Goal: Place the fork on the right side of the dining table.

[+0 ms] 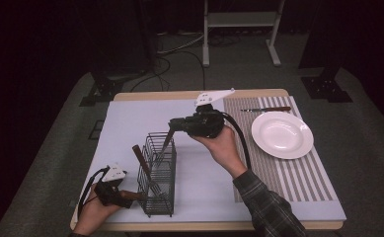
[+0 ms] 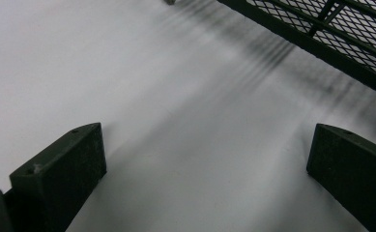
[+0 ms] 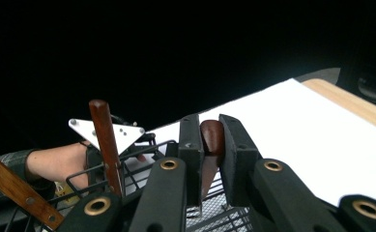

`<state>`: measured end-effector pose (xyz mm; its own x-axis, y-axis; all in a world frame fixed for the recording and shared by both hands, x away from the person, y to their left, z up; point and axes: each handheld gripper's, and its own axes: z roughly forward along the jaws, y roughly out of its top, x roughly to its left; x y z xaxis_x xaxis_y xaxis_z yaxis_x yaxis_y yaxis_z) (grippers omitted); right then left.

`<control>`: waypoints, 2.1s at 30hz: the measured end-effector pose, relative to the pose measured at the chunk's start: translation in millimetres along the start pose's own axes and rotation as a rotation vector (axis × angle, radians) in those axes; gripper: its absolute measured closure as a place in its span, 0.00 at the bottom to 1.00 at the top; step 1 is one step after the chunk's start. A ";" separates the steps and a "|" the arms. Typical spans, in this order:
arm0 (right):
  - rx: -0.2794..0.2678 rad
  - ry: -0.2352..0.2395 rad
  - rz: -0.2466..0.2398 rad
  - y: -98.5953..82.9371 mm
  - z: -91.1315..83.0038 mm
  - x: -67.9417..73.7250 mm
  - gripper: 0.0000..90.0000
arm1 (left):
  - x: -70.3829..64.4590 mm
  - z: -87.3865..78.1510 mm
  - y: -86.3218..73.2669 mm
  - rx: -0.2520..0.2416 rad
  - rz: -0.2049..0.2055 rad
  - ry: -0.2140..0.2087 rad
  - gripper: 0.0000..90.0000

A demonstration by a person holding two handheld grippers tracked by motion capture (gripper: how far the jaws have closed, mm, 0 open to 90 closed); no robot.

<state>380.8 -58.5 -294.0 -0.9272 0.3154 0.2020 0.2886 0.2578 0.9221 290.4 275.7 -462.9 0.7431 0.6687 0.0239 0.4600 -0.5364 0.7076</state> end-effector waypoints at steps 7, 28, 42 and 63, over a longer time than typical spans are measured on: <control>-0.018 -0.004 -0.015 7.1 -6.7 2.5 0.89 | 0.0 0.0 0.0 0.000 -0.001 -0.001 0.00; -0.095 -0.038 -0.050 32.9 -47.4 13.9 0.89 | -0.2 0.2 0.0 -0.002 -0.003 0.000 0.00; -0.144 -0.094 -0.051 39.2 -80.2 12.3 0.89 | -0.2 0.1 0.0 -0.002 -0.003 0.000 0.00; -0.167 -0.218 -0.013 16.1 -129.1 -4.5 0.89 | -0.1 -0.1 -0.1 0.000 -0.001 0.000 0.00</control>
<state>358.8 -173.7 -237.5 -0.8519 0.5072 0.1303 0.2168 0.1152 0.9694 290.2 275.7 -462.9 0.7427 0.6693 0.0229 0.4611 -0.5358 0.7073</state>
